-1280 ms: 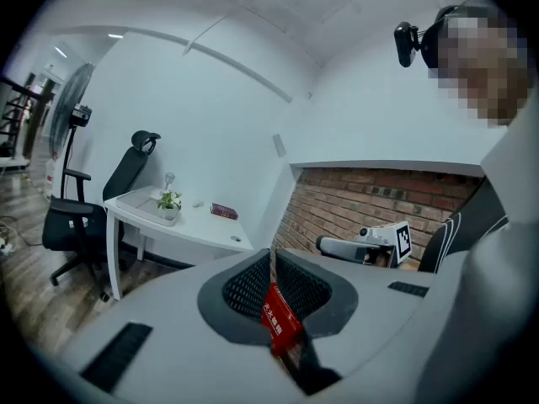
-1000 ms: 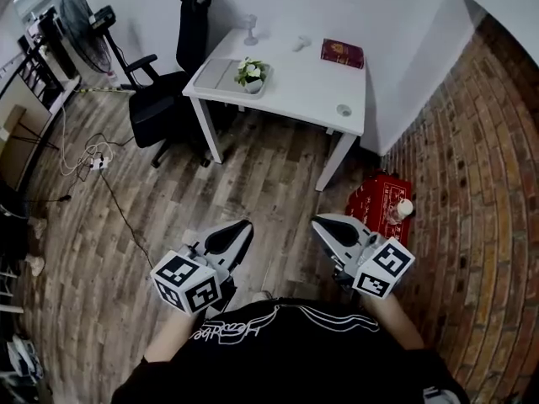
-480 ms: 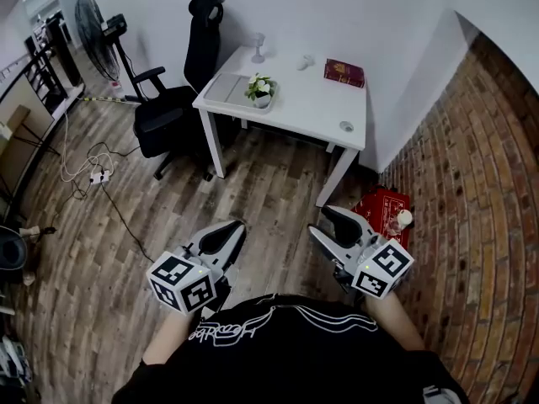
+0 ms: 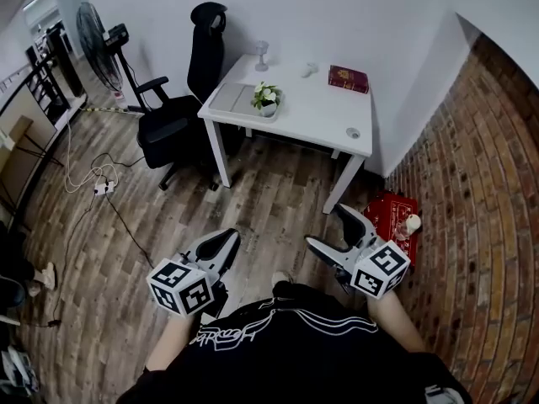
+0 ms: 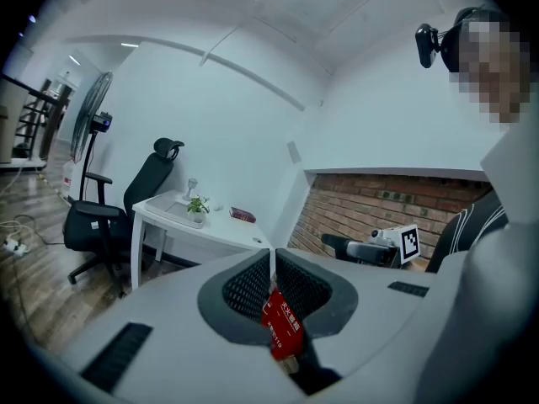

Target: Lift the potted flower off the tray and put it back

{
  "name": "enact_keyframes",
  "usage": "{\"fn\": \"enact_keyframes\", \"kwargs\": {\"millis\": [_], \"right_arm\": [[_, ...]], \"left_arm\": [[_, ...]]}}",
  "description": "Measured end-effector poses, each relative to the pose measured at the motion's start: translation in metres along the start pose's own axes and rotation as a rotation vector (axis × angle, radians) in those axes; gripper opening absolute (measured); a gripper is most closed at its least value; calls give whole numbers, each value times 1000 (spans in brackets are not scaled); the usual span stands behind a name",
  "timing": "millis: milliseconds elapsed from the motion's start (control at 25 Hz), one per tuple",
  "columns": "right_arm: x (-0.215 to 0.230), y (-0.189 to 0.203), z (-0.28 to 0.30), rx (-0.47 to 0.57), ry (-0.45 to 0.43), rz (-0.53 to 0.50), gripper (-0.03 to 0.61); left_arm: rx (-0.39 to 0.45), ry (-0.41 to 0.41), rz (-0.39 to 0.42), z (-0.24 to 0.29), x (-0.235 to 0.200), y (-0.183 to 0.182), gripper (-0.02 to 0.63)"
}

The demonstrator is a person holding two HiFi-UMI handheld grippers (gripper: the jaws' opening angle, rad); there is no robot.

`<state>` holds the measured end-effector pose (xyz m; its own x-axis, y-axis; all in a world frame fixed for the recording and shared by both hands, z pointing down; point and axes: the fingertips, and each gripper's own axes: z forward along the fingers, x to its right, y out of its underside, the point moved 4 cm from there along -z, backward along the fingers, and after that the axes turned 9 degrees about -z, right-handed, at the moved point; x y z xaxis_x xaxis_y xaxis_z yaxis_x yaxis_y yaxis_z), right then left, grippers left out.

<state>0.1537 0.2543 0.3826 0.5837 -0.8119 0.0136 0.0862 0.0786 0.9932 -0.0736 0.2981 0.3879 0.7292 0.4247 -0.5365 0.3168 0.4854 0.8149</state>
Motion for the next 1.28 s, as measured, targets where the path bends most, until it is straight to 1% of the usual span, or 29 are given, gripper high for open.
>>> {"fn": "enact_keyframes", "kwargs": {"millis": [160,320,600,760,880,960,1120,1280], "right_arm": [[21,15,22,-31,3,14,431],[54,25,67,-43,5,34,439],[133,37,168,-81,-3,88,439],[177,40,224,-113,-5,77,441],[204,46,260,-147,-10,66,443],[224,49,281,-163,3,46,443],[247,59,313,-177,23,39,437],[266,74,346,-228,35,30,437]], "left_arm": [[-24,-12,-17,18,-22,1,46],[-47,-45,-36,42,-56,-13,46],[-59,-101,-69,102,-132,-69,46],[-80,-97,-69,147,-170,-105,46],[-72,-87,-53,177,-190,-132,46],[-60,-93,-40,193,-202,-148,46],[-55,-107,-44,207,-224,-159,46],[-61,-117,-50,216,-242,-164,46]]}}
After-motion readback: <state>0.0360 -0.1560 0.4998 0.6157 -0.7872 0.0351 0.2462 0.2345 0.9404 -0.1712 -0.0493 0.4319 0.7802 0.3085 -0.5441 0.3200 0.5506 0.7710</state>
